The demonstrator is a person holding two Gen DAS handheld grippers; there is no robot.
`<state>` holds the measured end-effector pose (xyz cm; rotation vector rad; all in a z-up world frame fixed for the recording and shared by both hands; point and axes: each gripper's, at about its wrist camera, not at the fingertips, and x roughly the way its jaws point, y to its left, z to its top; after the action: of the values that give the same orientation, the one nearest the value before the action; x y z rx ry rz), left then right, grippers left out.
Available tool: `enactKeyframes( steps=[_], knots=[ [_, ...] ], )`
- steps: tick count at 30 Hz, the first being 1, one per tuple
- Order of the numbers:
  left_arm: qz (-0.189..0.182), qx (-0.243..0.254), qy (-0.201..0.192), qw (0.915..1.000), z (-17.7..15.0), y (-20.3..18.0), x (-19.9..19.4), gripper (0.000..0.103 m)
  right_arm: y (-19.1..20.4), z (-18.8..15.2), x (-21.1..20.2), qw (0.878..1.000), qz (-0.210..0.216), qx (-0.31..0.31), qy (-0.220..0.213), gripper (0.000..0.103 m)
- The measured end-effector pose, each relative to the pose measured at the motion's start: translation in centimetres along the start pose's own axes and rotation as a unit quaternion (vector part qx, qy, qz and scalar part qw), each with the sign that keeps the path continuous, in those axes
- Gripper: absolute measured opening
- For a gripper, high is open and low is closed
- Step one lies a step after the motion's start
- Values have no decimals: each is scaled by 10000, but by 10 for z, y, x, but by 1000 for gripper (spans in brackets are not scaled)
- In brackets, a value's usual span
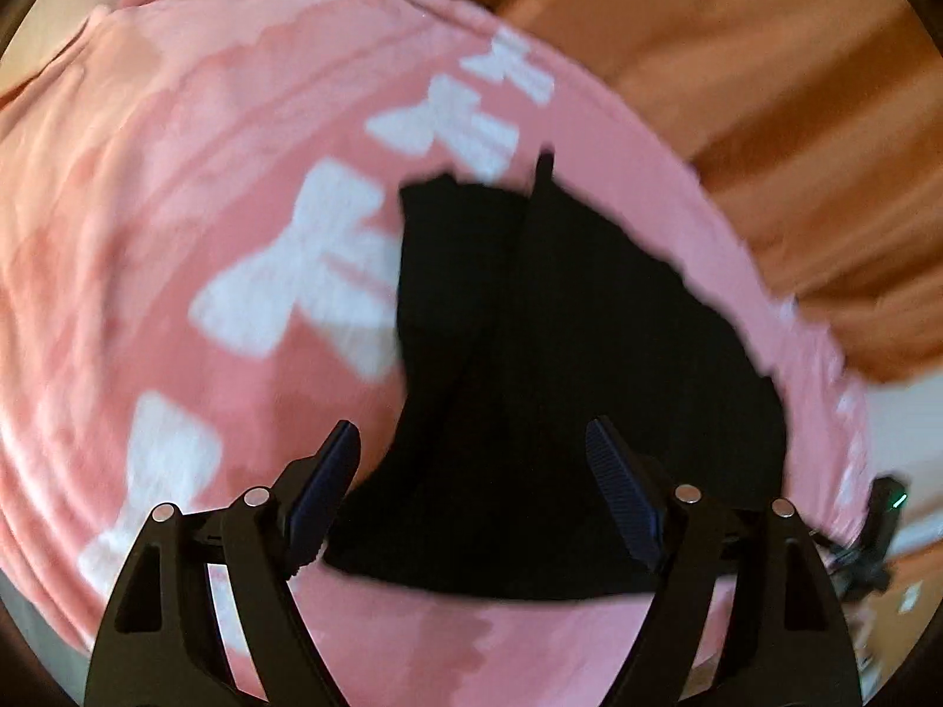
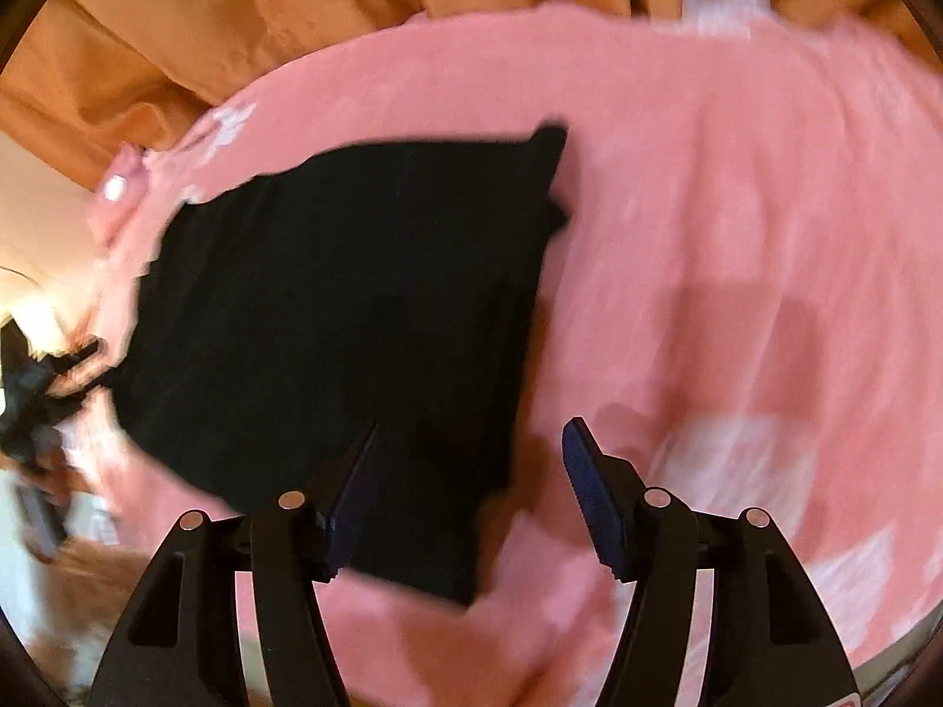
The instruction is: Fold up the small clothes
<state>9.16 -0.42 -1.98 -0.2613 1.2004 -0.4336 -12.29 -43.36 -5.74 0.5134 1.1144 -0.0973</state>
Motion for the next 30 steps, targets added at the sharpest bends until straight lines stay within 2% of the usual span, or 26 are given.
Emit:
enactKeyframes(
  steps=[1, 4, 5, 6, 7, 8, 9, 10, 12, 14, 15, 16, 17, 19, 20, 21, 22, 23, 24, 25, 26, 27, 28, 30],
  knots=[
    [139, 150, 45, 9998, -10, 0, 3, 75, 1, -12, 2, 9999, 105, 10, 56, 61],
    [263, 315, 105, 9991, -25, 1, 8, 58, 7, -40, 14, 9994, 137, 92, 319, 61],
    [416, 456, 11, 9981, -30, -2, 7, 50, 11, -46, 19, 9989, 217, 93, 395, 61],
    [541, 607, -46, 9967, -32, -4, 6, 33, 15, -46, 24, 9988, 231, 63, 415, 62],
    [654, 743, -88, 9950, -33, -8, 6, 24, 24, -46, 26, 9993, 68, -82, 344, 61],
    [631, 734, -114, 9952, -33, -7, 3, 12, 31, -45, 26, 9994, -67, -249, 223, 39],
    [562, 667, -145, 9961, -31, -5, -1, 10, 37, -42, 24, 9990, 10, -418, 127, 12],
    [489, 607, -220, 9967, -31, -4, -9, 10, 39, -38, 15, 9992, 89, -393, -56, 9],
    [361, 546, -453, 9968, -35, 0, -35, 4, 41, -36, -7, 9981, 93, -503, -340, 9],
    [310, 498, -335, 9977, -53, 15, -47, 4, 36, -46, -26, 9978, 67, -543, -372, 8],
    [401, 425, -176, 9981, -61, 23, -42, 3, 31, -48, -24, 9984, 0, -494, -278, 7],
    [658, 269, 196, 9973, -72, 36, -28, 0, 22, -53, -12, 9989, -236, -408, -40, 5],
    [664, 140, 302, 9972, -75, 42, -20, 0, 12, -59, 8, 9976, -487, -290, 396, 4],
    [795, 375, 285, 9957, -73, 38, -21, 0, 20, -58, 14, 9949, -684, -518, 523, 4],
    [979, 486, 91, 9940, -70, 34, -26, 0, 22, -56, 12, 9947, -717, -545, 496, 4],
    [1053, 500, -99, 9931, -66, 31, -33, 0, 21, -51, 3, 9962, -694, -432, 290, 6],
    [968, 530, -277, 9935, -61, 27, -41, 0, 19, -45, -8, 9979, -591, -246, 57, 12],
    [775, 588, -466, 9942, -50, 18, -50, 6, 18, -37, -16, 9987, -492, -123, -90, 16],
    [729, 641, -561, 9937, -40, 10, -54, 23, 18, -28, -23, 9989, -395, -23, -252, 16],
    [752, 694, -648, 9926, -29, 2, -56, 37, 19, -14, -31, 9985, -292, 66, -462, 22],
    [775, 745, -728, 9915, -10, -10, -53, 64, 21, 0, -34, 9978, -255, 100, -599, 36],
    [744, 802, -819, 9906, 7, -21, -48, 72, 25, 19, -35, 9967, -215, 87, -780, 45],
    [788, 842, -893, 9893, 25, -31, -39, 73, 27, 35, -33, 9957, -188, 70, -907, 60],
    [798, 893, -909, 9886, 52, -41, -17, 79, 29, 64, -21, 9941, -267, 96, -1046, 63]
  ],
)
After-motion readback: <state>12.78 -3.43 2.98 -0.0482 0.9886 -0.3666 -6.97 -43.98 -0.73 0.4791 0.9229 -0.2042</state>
